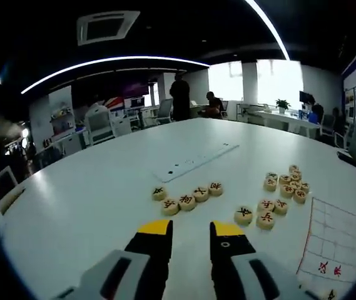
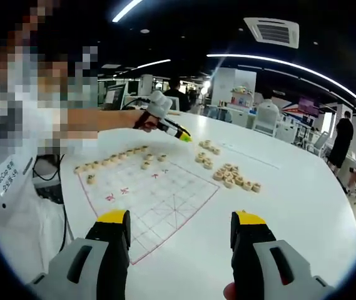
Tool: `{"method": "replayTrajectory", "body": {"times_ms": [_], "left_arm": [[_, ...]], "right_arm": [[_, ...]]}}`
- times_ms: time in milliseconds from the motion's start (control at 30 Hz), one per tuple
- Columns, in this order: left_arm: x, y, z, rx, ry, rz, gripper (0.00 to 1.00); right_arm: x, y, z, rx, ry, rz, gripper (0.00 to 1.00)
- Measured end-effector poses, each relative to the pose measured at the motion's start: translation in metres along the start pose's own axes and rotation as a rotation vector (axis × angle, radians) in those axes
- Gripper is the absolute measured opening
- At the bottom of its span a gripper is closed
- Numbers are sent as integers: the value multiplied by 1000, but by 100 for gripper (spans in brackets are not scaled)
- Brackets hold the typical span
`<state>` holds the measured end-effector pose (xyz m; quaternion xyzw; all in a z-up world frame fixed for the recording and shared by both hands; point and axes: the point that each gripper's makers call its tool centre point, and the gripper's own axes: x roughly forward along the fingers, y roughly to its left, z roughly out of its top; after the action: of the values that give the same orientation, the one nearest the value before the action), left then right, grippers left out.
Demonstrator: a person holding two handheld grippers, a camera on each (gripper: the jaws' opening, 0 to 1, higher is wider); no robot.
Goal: Pick up the chess pieces one by one and place each piece onto its starting position on the chessboard, setting the pieces on their correct points until all the chess pieces are arranged in the starting layout
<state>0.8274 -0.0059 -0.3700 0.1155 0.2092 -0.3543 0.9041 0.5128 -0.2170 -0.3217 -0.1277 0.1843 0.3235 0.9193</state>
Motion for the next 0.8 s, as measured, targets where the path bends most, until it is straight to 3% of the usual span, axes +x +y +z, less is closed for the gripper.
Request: {"method": "replayTrajectory", "body": {"times_ms": [133, 200, 300, 467, 567, 633, 700, 800], "left_arm": [[9, 6, 10, 8, -24, 28, 27], [17, 13, 21, -33, -61, 37, 28], [35, 26, 25, -69, -42, 56, 29], [66, 50, 26, -138, -23, 115, 29], [81, 56, 15, -158, 22, 129, 31], [86, 59, 15, -156, 10, 145, 30], [91, 57, 16, -203, -6, 138, 30], [96, 57, 12, -179, 12, 151, 30]], "right_arm": [[1, -1, -1, 4, 3, -1, 65], [1, -1, -2, 3, 5, 1, 65], [2, -1, -2, 2, 7, 0, 65], [1, -1, -2, -1, 7, -5, 65], [1, -1, -3, -2, 7, -7, 65], [0, -2, -3, 0, 8, -8, 65], [0, -3, -4, 2, 9, -10, 65], [0, -4, -5, 6, 10, -11, 65]]}}
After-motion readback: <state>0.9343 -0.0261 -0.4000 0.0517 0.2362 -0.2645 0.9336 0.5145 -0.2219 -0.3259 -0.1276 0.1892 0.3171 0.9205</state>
